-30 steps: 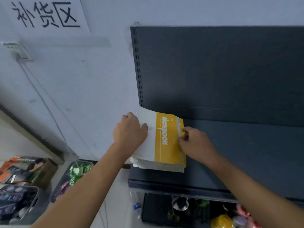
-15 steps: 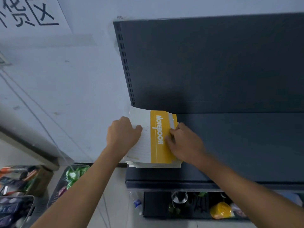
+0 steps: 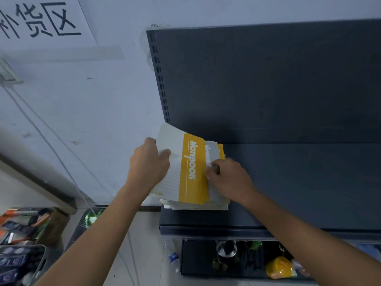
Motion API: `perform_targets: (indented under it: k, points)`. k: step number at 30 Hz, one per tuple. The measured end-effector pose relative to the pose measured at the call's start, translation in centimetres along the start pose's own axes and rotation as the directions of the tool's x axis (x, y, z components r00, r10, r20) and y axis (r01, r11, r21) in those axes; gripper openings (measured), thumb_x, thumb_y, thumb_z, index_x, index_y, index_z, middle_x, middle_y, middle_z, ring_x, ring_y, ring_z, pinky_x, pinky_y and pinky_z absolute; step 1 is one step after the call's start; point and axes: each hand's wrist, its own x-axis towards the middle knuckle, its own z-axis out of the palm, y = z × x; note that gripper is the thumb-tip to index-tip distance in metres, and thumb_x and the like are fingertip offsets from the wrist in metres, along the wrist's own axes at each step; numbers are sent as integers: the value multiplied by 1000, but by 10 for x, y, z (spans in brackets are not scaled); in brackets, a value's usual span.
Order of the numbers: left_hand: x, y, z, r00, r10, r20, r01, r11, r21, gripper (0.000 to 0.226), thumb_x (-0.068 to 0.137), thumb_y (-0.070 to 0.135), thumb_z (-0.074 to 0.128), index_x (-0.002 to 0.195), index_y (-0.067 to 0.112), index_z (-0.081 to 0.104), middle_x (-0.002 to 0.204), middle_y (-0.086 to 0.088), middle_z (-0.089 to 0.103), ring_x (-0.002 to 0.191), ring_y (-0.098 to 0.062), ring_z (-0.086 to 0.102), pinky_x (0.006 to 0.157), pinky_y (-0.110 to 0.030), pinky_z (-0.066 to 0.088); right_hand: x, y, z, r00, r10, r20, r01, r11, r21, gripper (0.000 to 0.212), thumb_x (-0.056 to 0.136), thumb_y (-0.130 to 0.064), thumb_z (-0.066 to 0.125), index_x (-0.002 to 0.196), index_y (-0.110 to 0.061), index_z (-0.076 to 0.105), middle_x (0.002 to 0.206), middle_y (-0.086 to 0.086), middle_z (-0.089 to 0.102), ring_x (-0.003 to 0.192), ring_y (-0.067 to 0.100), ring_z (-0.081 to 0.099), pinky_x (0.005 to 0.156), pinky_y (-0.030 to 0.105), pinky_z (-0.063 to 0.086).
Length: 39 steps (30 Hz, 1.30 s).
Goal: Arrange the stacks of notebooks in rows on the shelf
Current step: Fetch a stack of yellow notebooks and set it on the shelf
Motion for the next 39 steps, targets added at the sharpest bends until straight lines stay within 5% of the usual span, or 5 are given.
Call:
perform_targets:
  k: [4, 9, 17, 26, 39]
  points:
    - [-1, 2, -1, 999, 42, 2, -42, 988, -148, 27, 99, 36, 56, 116, 16, 52, 95, 5, 58, 74, -4, 51, 53, -24, 34, 5, -13, -7, 987, 149, 57, -157, 968, 197, 53, 99, -57, 43, 129, -15, 54, 112, 0, 61, 99, 20, 60, 83, 39, 52]
    - [0, 6, 5, 997, 41, 72, -18, 955, -295, 29, 99, 38, 56, 116, 14, 57, 105, 0, 64, 82, -10, 58, 58, -24, 38, 9, -19, -14, 954, 276, 115, -290, 769, 569, 51, 91, -59, 59, 122, -19, 59, 112, -5, 67, 98, 12, 64, 80, 33, 54]
    - [-11, 38, 24, 982, 141, 125, -125, 984, -128, 34, 96, 46, 58, 113, 16, 56, 103, 3, 66, 88, -20, 62, 68, -34, 50, -11, 10, -39, 940, 335, -63, -258, 820, 511, 23, 90, -35, 74, 83, -34, 52, 94, -9, 67, 87, 9, 66, 78, 33, 57]
    - [-34, 104, 58, 947, 284, 153, -280, 959, -48, 31, 96, 45, 57, 99, 15, 52, 85, 3, 59, 63, -8, 49, 47, -24, 30, -41, 66, -86, 863, 476, -170, -326, 782, 531, 12, 91, -25, 73, 99, -20, 66, 93, -3, 74, 79, 12, 73, 74, 35, 60]
    - [-109, 271, 148, 800, 504, 326, -492, 861, -125, 37, 93, 47, 62, 99, 11, 55, 92, -3, 63, 82, -23, 64, 67, -36, 55, -131, 213, -183, 730, 599, -331, -436, 780, 450, 12, 92, -32, 69, 99, -24, 64, 84, -11, 68, 79, 7, 65, 66, 29, 49]
